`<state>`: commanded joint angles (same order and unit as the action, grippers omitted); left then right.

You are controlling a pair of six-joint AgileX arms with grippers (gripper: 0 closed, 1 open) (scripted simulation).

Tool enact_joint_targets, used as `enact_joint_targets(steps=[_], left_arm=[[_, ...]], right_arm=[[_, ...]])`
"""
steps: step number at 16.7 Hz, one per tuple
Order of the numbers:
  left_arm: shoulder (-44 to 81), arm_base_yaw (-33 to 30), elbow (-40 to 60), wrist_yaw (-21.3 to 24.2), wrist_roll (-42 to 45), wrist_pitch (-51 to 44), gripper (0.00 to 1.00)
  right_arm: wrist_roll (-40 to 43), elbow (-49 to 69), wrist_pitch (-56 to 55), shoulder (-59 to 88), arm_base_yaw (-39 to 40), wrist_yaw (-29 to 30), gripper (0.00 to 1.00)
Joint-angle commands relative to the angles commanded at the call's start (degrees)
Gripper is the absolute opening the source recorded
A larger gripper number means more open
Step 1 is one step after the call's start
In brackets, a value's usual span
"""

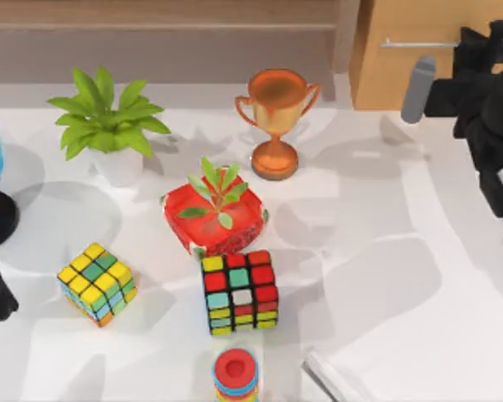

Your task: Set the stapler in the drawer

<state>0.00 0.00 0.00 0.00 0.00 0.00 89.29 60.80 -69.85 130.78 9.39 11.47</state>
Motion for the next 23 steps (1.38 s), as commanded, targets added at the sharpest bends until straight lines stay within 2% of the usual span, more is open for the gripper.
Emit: enact_joint_targets(steps=[2,3,13,19,23], left_arm=[[0.0,0.0,0.0,0.0,0.0,0.0,1.00],[0.0,0.0,0.0,0.0,0.0,0.0,1.00],[0.0,0.0,0.0,0.0,0.0,0.0,1.00],[0.0,0.0,0.0,0.0,0.0,0.0,1.00],[0.0,0.0,0.0,0.0,0.0,0.0,1.00]], right_arm=[[0.0,0.0,0.0,0.0,0.0,0.0,0.02],[0.0,0.0,0.0,0.0,0.0,0.0,0.00],[-0.2,-1.0,-0.5,-0.6,0.3,0.2,0.00],[-0.3,-14.1,-7.3,-5.8,1.8,1.6,0.00],[-0.3,-16.5,-9.1,-7.1,2.2,2.0,0.00]])
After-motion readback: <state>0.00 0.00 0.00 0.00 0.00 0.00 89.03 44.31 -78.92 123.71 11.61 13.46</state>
